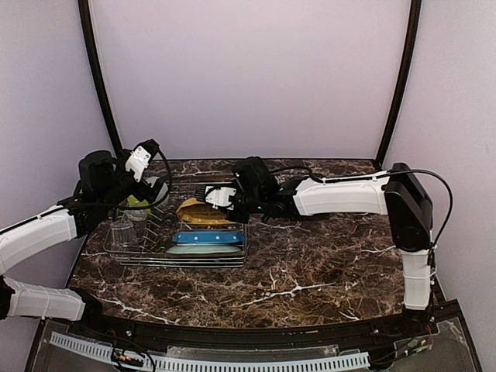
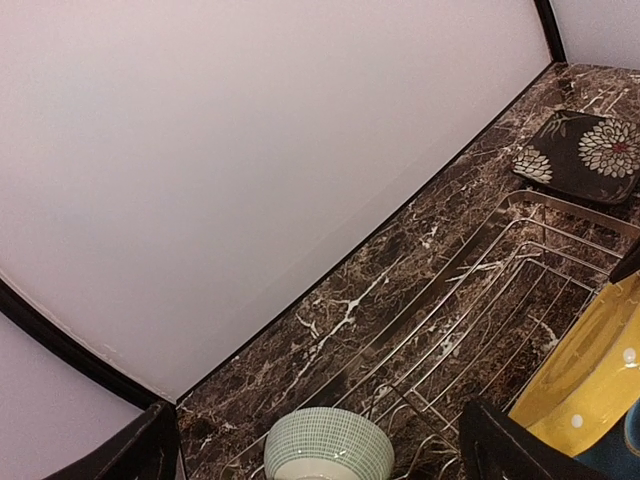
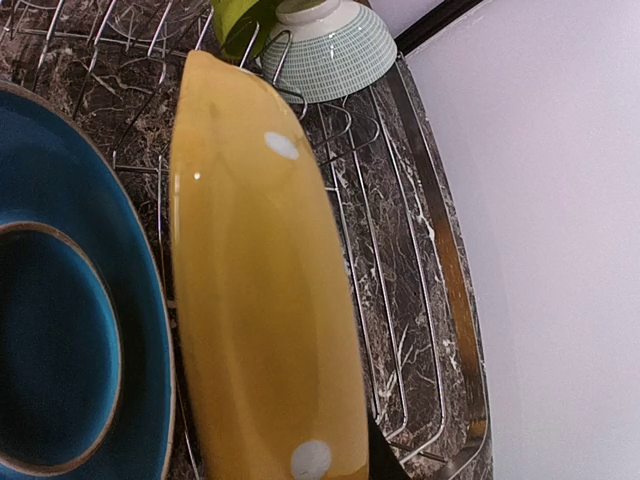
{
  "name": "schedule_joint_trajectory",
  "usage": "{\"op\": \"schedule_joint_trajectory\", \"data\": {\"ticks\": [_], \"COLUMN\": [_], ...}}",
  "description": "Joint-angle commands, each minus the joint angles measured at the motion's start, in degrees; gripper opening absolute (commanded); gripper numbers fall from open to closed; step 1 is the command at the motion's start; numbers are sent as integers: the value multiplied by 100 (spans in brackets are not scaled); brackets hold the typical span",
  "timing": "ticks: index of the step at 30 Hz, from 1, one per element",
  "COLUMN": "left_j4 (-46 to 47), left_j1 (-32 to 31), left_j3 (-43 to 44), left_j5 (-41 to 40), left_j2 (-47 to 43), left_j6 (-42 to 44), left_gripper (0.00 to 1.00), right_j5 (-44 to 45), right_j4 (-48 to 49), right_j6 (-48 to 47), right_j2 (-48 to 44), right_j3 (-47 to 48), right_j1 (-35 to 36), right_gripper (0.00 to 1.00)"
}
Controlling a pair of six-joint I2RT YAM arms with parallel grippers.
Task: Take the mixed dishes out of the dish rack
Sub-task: Grab the plate from the dish rack, then place the plate with another plate.
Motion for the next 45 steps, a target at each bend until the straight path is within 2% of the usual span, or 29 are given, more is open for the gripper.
{"op": "schedule_joint_trajectory", "data": {"ticks": [1,22,31,36,45], "left_j4": [208,492,480,409,416], "left_j1": [36,118,125,123,125], "left_j3": [-124,-168,-111,-46,-31], "left_j5": [-247,-599,-597,-828,-731], "left_j2": [-48,7,41,40,14], "left_j6": [-102,-443,-672,-855,-953], "left_gripper": [98,99,99,99,99], "right_j5": [123,384,16,-628,-1915], "right_j4": [916,1467,1112,680,338], "right_j6": [-23,297,1951,3204,5026], "right_j2": [-754,-1689,-2485,-2908,-3277], "right_j3": [-38,-254,-483,-811,-1566], "right_j1": [48,-28,-819,-1690,-3274], "right_gripper": [0,0,0,0,0]}}
